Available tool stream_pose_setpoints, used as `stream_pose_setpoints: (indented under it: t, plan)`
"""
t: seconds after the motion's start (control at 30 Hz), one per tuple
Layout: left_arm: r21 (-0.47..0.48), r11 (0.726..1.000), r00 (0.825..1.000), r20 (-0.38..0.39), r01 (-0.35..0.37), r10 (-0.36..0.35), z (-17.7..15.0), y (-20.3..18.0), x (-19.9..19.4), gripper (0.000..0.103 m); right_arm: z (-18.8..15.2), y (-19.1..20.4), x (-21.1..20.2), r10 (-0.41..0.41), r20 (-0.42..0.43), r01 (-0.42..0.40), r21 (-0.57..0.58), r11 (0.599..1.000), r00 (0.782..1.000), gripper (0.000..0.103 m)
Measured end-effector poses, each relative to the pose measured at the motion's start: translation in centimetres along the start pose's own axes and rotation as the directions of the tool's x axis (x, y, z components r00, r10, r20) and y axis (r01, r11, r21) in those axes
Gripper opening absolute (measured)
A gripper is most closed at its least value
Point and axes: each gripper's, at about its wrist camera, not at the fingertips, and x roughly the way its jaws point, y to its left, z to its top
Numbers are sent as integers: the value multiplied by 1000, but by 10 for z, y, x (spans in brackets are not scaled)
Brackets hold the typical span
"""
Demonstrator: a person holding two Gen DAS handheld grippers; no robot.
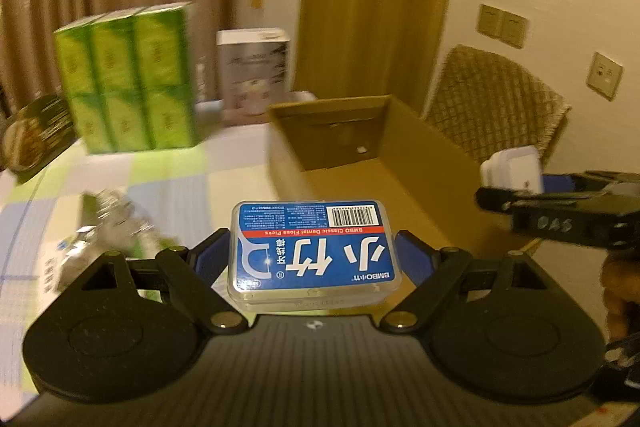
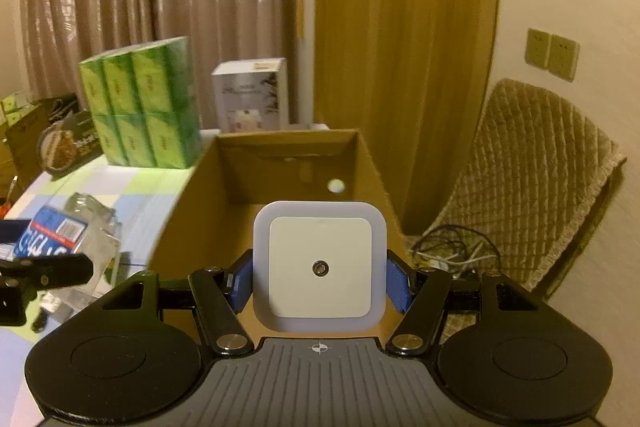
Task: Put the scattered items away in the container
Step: 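Carry both items over the cardboard box and open both tools to drop them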
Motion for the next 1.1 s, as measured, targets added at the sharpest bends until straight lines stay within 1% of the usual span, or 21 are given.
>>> stream_pose_setpoints:
  t: [0.2, 0.43, 0.6, 0.67, 0.93, 1.1]
  plan:
    - [60, 995, 997, -7, 77, -76, 9, -29, 31, 85, -7, -16, 12, 2, -35, -2, -1, 1000, 999, 62]
    - [114, 987, 993, -29, 113, -111, 9, -43, 57, 85, -14, -23, 23, 3, -49, -3, -5, 1000, 999, 62]
    - [116, 983, 989, -60, 142, -135, 7, -46, 66, 85, -16, -27, 26, 3, -51, -2, 6, 1000, 999, 62]
    - [121, 983, 990, -59, 138, -131, 7, -46, 66, 87, -17, -27, 26, 5, -51, -5, 6, 1000, 999, 62]
    - [117, 988, 994, -31, 104, -101, 5, -34, 53, 87, -17, -23, 26, 15, -51, -14, 14, 1000, 999, 62]
    - [91, 992, 996, -16, 89, -88, 6, -24, 43, 87, -14, -19, 26, 41, -40, -40, 19, 999, 998, 62]
